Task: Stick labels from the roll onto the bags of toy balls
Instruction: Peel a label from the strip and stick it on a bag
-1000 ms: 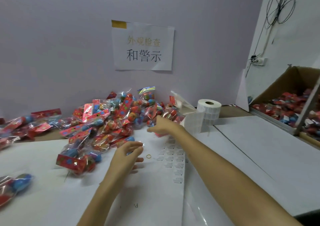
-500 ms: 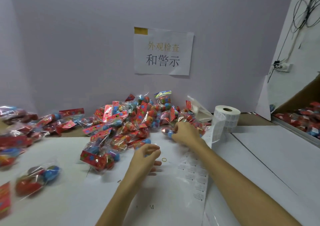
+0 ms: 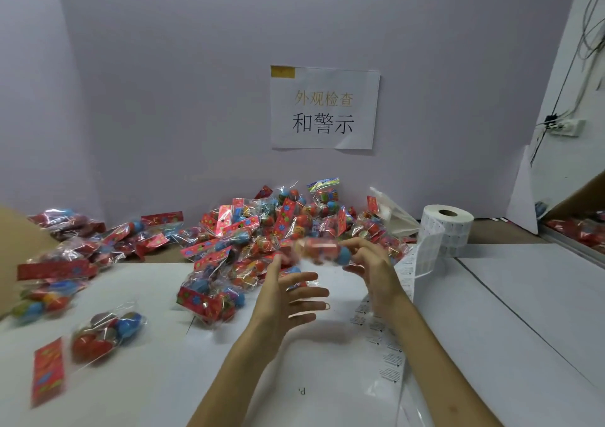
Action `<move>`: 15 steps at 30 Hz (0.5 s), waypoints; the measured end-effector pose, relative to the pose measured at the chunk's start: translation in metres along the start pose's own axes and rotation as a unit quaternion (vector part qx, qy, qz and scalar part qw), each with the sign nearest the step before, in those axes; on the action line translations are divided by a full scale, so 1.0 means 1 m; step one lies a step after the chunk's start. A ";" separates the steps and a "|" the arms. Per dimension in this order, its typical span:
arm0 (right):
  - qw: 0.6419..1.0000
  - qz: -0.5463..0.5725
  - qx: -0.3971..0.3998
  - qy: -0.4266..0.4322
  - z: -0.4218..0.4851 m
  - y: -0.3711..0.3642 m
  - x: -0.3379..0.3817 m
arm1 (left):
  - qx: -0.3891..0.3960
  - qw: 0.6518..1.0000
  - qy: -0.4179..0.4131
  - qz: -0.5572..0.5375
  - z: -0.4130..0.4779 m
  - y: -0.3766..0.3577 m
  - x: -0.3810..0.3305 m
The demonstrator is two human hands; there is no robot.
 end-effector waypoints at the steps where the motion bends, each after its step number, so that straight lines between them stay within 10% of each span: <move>1: 1.000 -0.009 0.018 0.006 -0.002 -0.004 0.000 | 0.007 1.000 0.002 -0.004 0.000 0.000 0.000; 9: 0.995 -0.081 -0.014 0.049 -0.006 -0.017 -0.013 | 0.042 0.999 0.018 0.025 -0.005 -0.009 0.001; 15: 0.994 -0.021 -0.050 -0.098 -0.008 -0.016 -0.028 | 0.032 0.999 -0.037 0.019 -0.005 -0.007 -0.004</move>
Point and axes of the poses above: each hand's wrist, its own z-axis towards the middle knuckle, its own y-axis out of the back of the hand, x = y × z, the point moved 6 cm from there along z, towards the middle knuckle, and after that the axes turned 4 degrees about z, right-handed, at the moved point
